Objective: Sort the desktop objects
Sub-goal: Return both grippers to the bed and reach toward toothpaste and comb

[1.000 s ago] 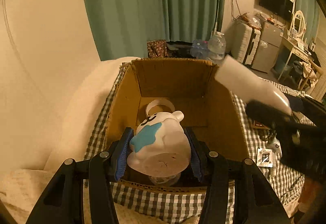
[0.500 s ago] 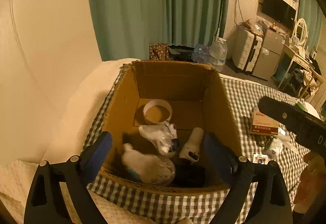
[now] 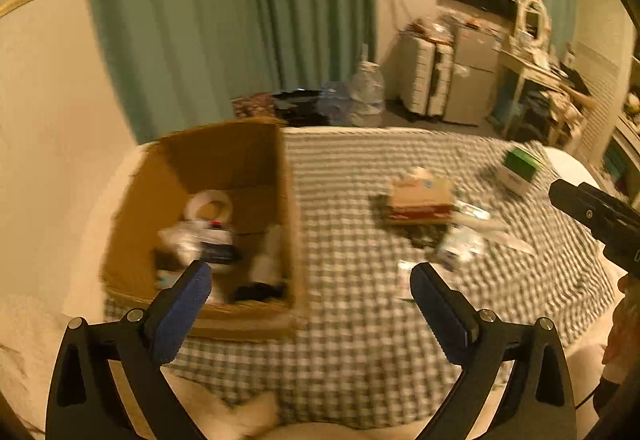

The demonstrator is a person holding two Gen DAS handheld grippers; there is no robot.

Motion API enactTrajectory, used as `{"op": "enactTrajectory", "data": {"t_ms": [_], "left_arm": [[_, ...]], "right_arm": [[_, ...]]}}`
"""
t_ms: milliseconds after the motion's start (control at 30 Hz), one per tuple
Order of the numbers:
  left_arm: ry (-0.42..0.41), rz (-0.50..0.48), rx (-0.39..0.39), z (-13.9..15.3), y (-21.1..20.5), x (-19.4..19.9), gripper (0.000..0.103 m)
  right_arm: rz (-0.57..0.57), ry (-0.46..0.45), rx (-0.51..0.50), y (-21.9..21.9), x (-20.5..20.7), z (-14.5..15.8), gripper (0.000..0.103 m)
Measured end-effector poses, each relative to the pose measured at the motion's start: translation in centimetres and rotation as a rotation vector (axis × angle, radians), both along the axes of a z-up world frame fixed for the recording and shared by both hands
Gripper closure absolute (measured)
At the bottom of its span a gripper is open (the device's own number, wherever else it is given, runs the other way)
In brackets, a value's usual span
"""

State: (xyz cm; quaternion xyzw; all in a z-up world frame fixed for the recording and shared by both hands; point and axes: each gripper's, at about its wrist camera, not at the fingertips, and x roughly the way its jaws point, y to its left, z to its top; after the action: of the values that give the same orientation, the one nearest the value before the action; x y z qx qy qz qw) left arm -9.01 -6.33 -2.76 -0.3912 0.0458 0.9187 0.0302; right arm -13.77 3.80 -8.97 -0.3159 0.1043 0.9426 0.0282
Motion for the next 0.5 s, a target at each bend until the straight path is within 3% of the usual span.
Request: {"op": "enactTrajectory", "data": {"t_ms": [200,400,500], "left_arm": [[-0.025,-0.032,-0.017,-3.7,6.8,0.3,0.000],[-0.097,-0.029,-0.012,-9.9,10.4,-0.7,0.000],[-0.127,-0.028,-0.008,-13.1,11.8,-1.1,0.000]], "right_arm": [[-0.105,-0.005,0.016,5.8,4.8,-3.4,0.013],[-0.149,-0.061,0.039,8.9,5.9,-8.8,0.013],[-0.159,-0.106,0.001,10.6,5.7,-12.2,0.013]]}}
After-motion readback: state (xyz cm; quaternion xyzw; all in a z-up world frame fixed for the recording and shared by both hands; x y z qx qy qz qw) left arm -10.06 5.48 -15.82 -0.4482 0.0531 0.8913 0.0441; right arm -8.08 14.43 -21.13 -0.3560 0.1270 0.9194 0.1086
